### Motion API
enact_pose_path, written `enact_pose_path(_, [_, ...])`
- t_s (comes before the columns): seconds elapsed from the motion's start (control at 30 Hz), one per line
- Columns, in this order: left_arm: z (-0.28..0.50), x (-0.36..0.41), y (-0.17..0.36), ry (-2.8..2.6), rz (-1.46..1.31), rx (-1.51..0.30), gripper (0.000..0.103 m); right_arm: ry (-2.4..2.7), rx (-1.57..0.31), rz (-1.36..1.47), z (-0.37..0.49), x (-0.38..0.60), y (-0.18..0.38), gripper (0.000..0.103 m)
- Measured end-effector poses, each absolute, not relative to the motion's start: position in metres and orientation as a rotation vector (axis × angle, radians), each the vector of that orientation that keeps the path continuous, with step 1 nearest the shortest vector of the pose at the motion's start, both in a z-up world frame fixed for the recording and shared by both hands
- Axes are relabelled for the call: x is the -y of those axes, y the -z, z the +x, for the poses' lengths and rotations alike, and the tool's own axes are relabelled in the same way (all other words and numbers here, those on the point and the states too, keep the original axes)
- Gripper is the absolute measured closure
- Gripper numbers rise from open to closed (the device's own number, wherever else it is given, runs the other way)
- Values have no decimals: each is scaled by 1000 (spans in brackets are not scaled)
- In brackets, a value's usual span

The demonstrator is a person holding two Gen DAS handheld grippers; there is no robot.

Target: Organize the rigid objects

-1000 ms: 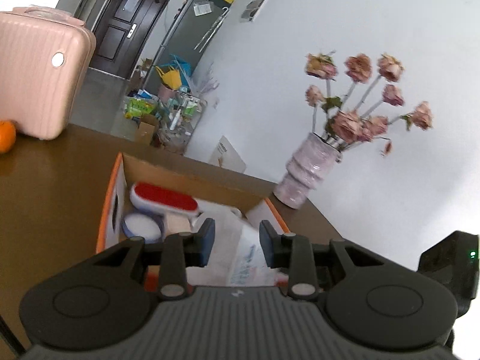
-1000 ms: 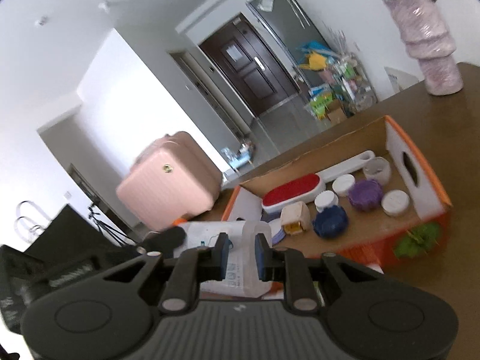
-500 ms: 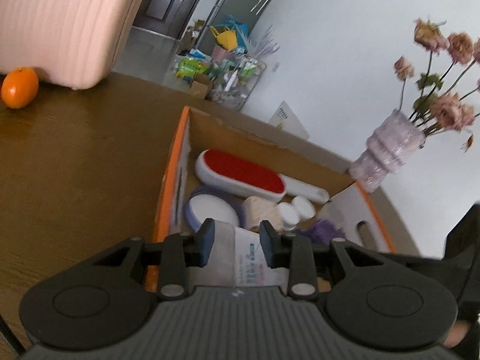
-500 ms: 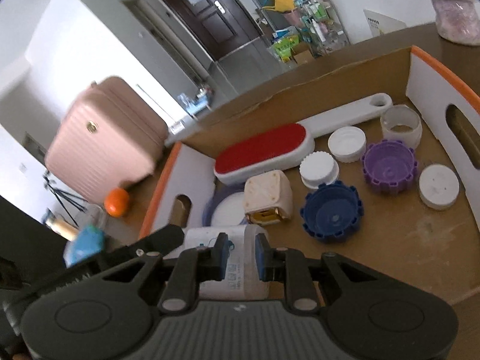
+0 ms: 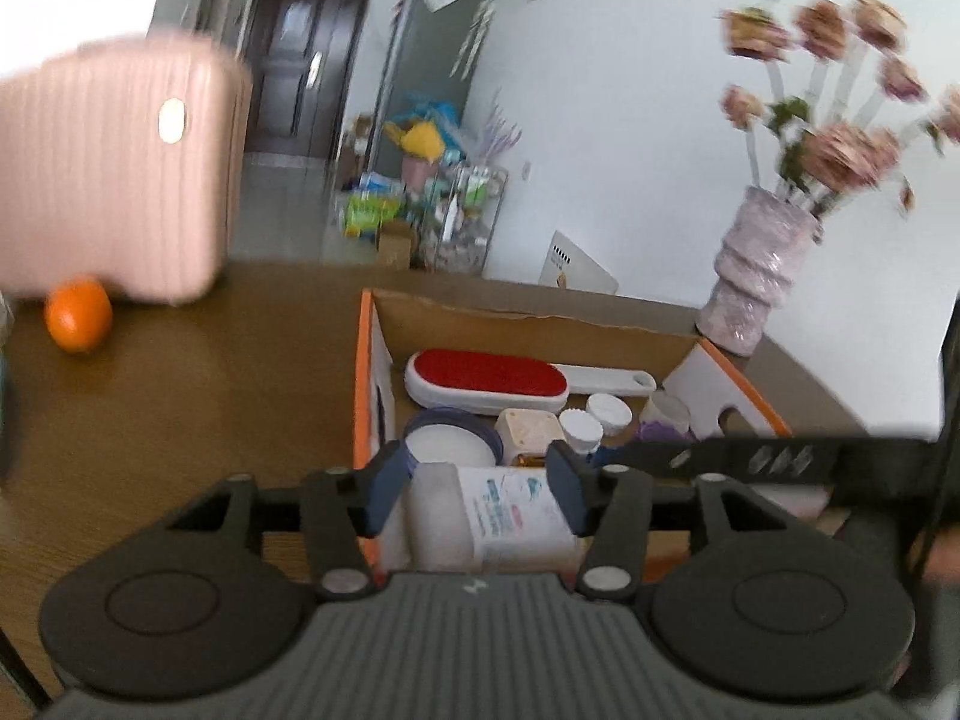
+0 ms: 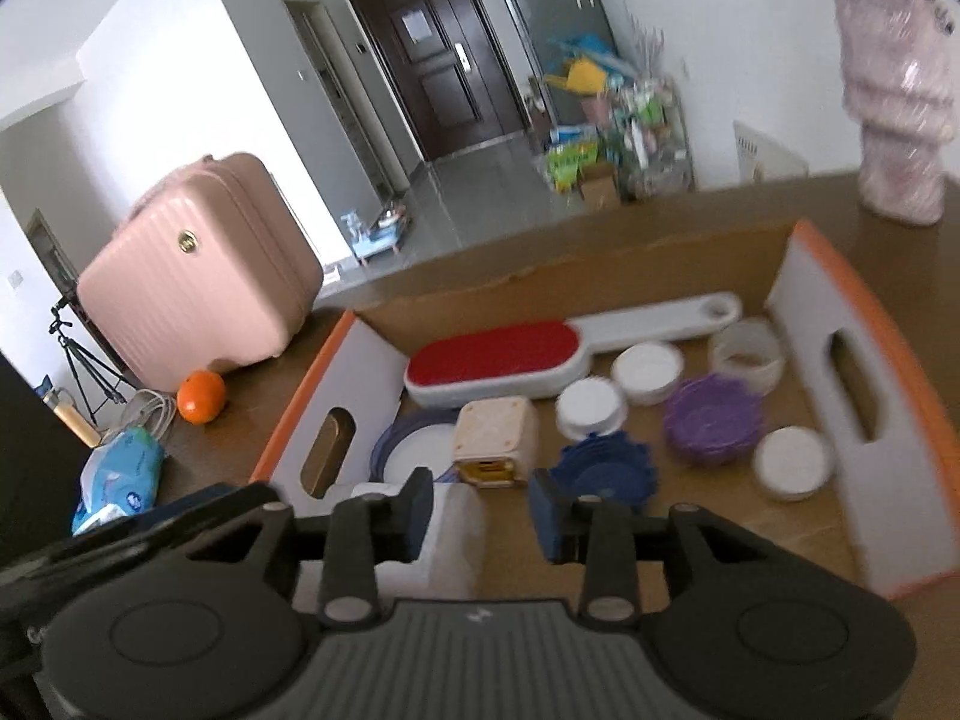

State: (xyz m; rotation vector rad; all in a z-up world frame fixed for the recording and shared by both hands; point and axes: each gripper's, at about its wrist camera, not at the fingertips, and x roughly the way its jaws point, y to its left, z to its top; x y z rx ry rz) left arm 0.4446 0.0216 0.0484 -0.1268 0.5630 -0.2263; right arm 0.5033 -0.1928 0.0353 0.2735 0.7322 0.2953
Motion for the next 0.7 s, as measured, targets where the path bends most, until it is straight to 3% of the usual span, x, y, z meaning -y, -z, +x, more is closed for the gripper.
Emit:
enact_pose_path(0.07, [424,-18,-56,213,-64,-521,25,-282,-696,243,485,205,-47,64])
enact_pose_path(0.27, [373,-22,-76,179,-28,-459,3,-215,-559,97,412,238,-83,44])
enact_pose_path(0.53, [299,-19,-82,125,-18,-409,0,-186,-396,-32,318,258,-105,14])
enact_pose_path(0.7, [250,-10,-83,111,-3,-364,0,-165,-365,-40,275,265,-99,11])
